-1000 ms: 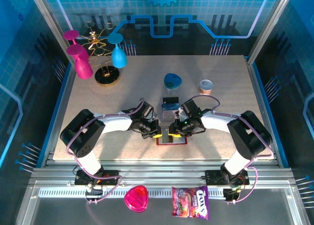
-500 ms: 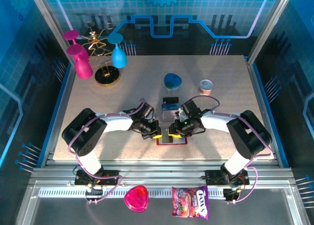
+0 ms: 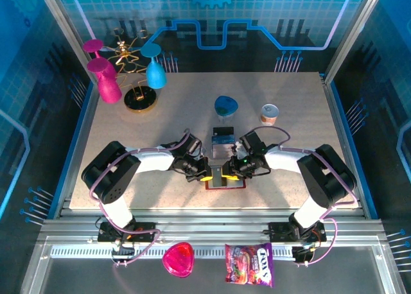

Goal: Take the credit cards out of the card holder

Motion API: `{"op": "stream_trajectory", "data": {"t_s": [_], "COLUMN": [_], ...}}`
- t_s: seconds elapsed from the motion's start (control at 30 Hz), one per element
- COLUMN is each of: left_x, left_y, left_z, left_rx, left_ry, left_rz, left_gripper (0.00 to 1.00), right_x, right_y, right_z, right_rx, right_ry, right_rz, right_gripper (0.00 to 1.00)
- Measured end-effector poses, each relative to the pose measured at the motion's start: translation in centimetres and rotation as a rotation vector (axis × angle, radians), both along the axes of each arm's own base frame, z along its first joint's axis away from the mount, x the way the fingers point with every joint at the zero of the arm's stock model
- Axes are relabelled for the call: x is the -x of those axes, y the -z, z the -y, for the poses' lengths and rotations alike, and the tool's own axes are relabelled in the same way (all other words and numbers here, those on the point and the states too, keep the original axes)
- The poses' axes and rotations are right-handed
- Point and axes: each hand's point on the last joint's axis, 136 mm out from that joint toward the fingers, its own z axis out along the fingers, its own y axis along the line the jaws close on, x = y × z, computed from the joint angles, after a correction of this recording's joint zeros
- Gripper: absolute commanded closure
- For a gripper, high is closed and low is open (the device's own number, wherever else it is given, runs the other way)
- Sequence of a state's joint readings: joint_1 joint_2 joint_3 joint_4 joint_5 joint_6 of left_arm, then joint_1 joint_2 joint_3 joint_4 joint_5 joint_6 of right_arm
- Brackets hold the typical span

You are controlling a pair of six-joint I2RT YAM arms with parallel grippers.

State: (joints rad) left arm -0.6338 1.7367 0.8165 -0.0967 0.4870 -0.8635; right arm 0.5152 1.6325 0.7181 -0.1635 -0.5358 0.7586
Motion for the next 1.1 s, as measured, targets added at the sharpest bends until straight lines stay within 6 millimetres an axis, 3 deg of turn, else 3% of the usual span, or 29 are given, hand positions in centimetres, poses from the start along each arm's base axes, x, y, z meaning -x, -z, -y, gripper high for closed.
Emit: {"op": "stream_trajectory", "data": {"t_s": [0.4, 0.83, 1.1], "left_x": [0.03, -0.04, -0.05], "left_y": [0.05, 0.05, 0.04], "left_z": [0.0, 0.05, 0.06], "left_rx": [0.002, 0.003, 0.003], "left_ry": [0.003, 0.003, 0.006], "left_rz": [-0.002, -0.006, -0.004], "left_gripper": [0.98, 0.98, 0.98], "right_x": [0.12, 0.34, -0.09], "right_y": [0.02, 0.25, -0.28], "right_z": [-0.32, -0.07, 0.28], "right_rx": [-0.037, -0.053, -0.064], "right_ry": [-0.002, 0.016, 0.029], "right_rz": [0.001, -0.016, -0.001], "right_gripper": [0.73, 0.89, 0.91]}}
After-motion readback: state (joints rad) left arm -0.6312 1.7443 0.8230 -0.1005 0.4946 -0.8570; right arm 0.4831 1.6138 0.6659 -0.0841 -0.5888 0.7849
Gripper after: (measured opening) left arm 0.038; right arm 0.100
